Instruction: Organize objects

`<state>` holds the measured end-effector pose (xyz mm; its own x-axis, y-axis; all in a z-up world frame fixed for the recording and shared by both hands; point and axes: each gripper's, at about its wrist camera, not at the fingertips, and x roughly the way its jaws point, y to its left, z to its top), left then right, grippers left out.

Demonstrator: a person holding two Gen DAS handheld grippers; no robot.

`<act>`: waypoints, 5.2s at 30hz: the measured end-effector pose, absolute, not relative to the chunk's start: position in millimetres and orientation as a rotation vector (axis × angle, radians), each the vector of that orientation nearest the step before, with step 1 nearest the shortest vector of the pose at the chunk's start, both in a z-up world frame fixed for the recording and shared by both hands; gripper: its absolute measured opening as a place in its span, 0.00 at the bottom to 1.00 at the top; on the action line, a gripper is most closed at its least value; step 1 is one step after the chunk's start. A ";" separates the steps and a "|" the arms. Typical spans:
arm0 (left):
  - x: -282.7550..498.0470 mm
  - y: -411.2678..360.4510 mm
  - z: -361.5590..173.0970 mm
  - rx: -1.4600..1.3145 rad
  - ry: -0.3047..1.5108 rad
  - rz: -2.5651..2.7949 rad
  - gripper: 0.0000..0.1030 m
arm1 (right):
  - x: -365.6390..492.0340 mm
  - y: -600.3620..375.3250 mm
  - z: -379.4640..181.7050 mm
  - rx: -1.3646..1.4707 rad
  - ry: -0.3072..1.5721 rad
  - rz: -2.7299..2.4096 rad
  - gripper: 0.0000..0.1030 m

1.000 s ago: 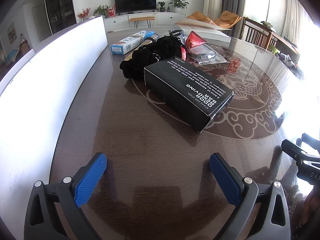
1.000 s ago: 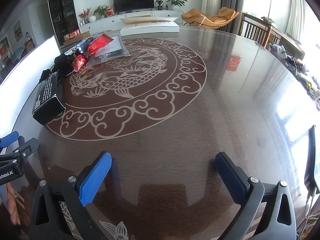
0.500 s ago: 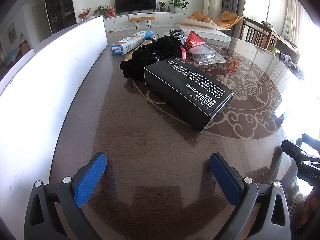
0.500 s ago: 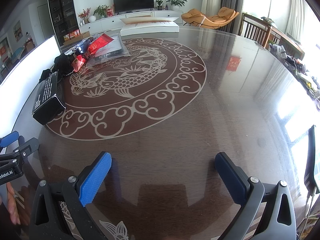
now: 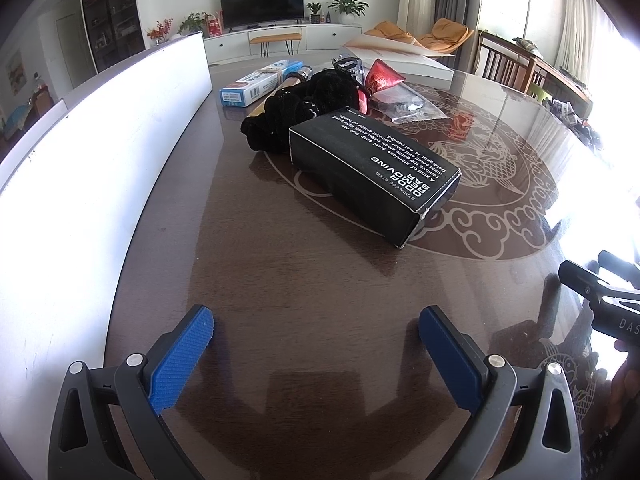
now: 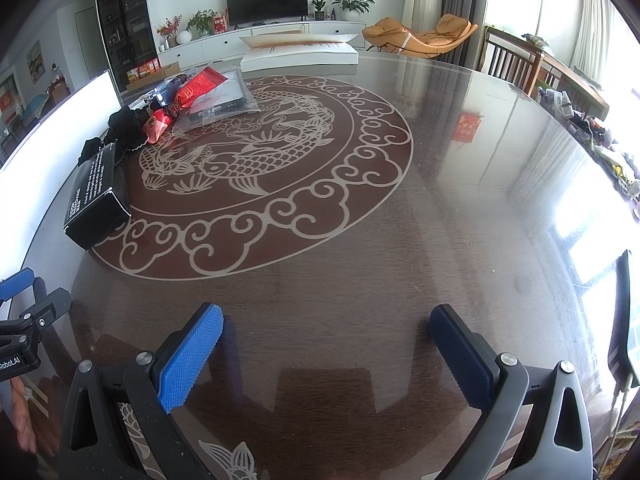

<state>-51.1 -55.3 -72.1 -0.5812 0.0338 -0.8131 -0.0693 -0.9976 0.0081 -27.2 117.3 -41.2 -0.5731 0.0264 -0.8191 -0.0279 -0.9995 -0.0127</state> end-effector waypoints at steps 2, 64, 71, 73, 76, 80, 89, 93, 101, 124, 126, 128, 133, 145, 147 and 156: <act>-51.7 -55.2 -72.4 -1.408 0.059 2.743 1.00 | -27.3 117.2 -41.2 -1.437 0.002 2.759 1.00; -55.7 -52.5 -74.0 -1.396 0.068 2.727 1.00 | -48.2 149.7 -35.1 -1.407 0.061 2.794 0.92; -55.7 -52.5 -74.1 -1.396 0.068 2.727 1.00 | -49.5 142.5 -40.0 -1.422 0.001 2.788 0.93; -55.7 -52.5 -74.1 -1.396 0.068 2.727 1.00 | -48.4 144.0 -39.9 -1.418 0.017 2.791 0.93; -56.0 -52.4 -74.3 -1.396 0.068 2.727 1.00 | -48.6 144.0 -40.2 -1.416 0.025 2.793 0.94; -55.8 -52.5 -74.2 -1.397 0.068 2.727 1.00 | -48.9 143.6 -40.4 -1.418 0.021 2.792 0.94; -99.4 -40.3 -50.6 -1.379 0.148 2.789 1.00 | -47.5 145.4 -40.1 -1.420 0.032 2.800 0.95; -153.3 -36.3 -29.3 -1.267 0.161 2.867 1.00 | -48.4 144.2 -40.2 -1.427 0.023 2.799 0.96; -232.3 -37.2 -59.3 -1.371 0.170 2.731 0.75 | -48.1 145.4 -39.8 -1.422 0.044 2.807 0.97; -75.6 -4.5 -69.6 -1.396 0.110 2.669 1.00 | -49.8 146.2 -39.6 -1.427 0.060 2.814 0.99; -76.7 -5.2 -69.6 -1.393 0.105 2.674 1.00 | -50.5 145.1 -40.0 -1.433 0.042 2.807 0.99; -77.2 -5.1 -70.0 -1.392 0.104 2.678 1.00 | -51.2 143.6 -40.7 -1.437 0.030 2.802 0.99; -78.2 -5.0 -70.9 -1.391 0.103 2.682 1.00 | -51.3 144.1 -40.6 -1.436 0.037 2.805 0.99; -78.4 -5.2 -71.0 -1.390 0.102 2.682 1.00 | -51.9 143.4 -41.3 -1.439 0.026 2.799 1.00; -78.4 -5.2 -71.1 -1.390 0.102 2.682 1.00 | -52.0 143.5 -41.6 -1.441 0.021 2.797 1.00; -78.6 -5.3 -71.0 -1.390 0.102 2.682 1.00 | -52.1 143.0 -42.1 -1.443 0.011 2.793 1.00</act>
